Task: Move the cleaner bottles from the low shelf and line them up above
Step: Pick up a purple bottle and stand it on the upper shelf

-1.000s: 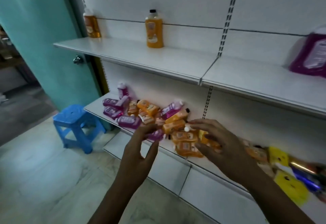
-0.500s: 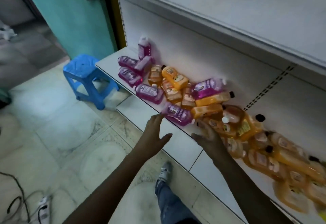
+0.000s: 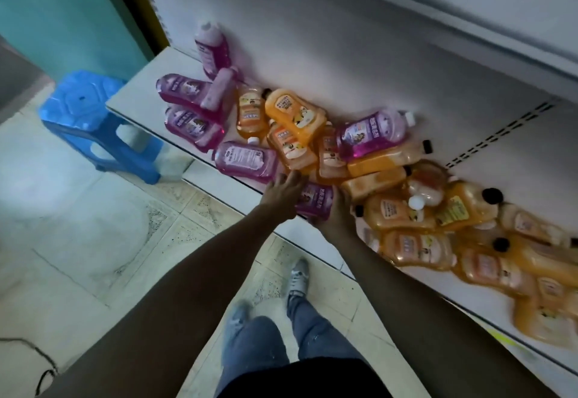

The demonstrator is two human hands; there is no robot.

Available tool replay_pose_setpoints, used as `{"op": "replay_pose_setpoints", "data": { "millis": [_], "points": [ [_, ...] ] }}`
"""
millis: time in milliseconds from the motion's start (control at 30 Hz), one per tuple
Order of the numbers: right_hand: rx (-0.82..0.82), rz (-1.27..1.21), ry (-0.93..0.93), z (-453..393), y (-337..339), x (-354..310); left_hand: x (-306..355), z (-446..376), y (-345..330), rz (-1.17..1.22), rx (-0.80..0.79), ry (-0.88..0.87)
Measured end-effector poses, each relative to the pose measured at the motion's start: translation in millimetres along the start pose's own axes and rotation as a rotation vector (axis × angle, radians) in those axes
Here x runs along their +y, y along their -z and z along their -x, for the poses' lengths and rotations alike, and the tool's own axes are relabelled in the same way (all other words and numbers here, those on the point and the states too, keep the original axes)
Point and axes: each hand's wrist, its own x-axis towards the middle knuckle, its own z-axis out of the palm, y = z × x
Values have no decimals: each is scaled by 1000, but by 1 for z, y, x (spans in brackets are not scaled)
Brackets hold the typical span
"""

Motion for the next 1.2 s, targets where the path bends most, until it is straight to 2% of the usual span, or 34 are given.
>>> {"op": "replay_pose_setpoints", "data": {
  "millis": [133, 233, 300, 433, 500, 600, 733, 867, 967, 1100, 1200],
  "points": [
    [133, 255, 150, 6, 0, 4, 0, 9, -1, 143, 55, -31],
    [194, 192, 205, 42, 19, -21, 3, 37, 4, 359, 182, -97],
    [340, 173, 266, 67, 29, -27, 5, 59, 8, 455, 287, -127],
    [411, 29, 320, 137, 54, -61, 22, 105, 41, 615, 493, -247],
    [472, -67, 313, 175, 72, -85, 37, 131, 61, 697, 538, -318],
    [667, -121, 301, 228, 100, -112, 70, 164, 95, 786, 490, -385],
    [904, -74, 274, 300, 142, -127, 126, 207, 137, 840, 421, -504],
    [957, -41, 325, 377, 196, -124, 171, 244, 163, 928, 313, -763],
    [965, -46, 375, 429, 236, -114, 208, 262, 198, 959, 107, -934],
    [1075, -10, 417, 485, 283, -89, 285, 274, 242, 896, -161, -1143],
    [1151, -31, 422, 522, 315, -59, 353, 288, 249, 895, -200, -1255]
  ]
}}
